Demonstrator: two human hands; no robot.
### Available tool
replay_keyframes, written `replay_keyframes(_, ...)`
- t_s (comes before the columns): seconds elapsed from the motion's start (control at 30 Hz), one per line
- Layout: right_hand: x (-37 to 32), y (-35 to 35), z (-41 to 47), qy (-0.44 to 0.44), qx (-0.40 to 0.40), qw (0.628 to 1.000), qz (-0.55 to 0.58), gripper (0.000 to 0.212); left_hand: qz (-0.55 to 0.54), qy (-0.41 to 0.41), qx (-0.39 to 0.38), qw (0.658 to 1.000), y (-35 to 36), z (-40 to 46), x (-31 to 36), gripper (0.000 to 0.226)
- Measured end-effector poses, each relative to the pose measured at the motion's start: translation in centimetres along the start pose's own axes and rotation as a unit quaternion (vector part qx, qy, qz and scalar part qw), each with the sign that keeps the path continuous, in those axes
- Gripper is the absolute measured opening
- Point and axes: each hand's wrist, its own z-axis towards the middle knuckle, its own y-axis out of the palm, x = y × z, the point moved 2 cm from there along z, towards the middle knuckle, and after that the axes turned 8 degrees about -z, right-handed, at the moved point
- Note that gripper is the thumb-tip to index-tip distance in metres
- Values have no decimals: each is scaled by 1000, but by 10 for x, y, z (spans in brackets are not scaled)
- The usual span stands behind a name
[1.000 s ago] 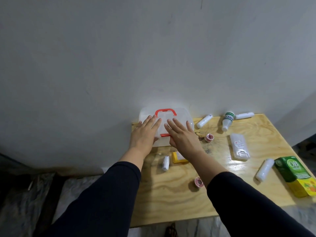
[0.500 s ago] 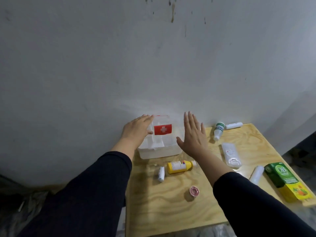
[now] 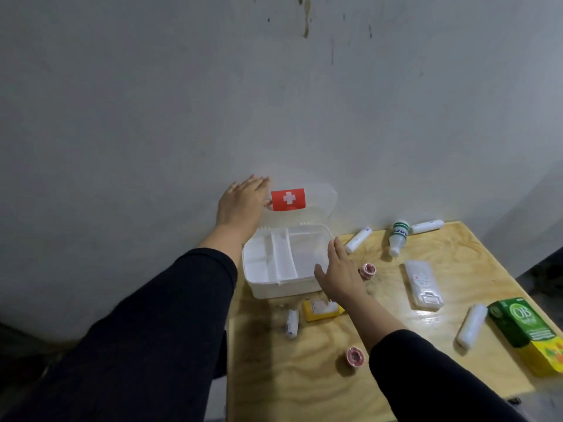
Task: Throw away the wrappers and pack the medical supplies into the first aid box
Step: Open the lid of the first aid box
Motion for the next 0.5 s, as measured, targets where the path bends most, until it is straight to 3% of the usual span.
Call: replay_keyframes(0.5, 12, -12, -8, -5, 3, 1000, 21, 72, -29, 3, 43, 999, -9, 3, 18, 49)
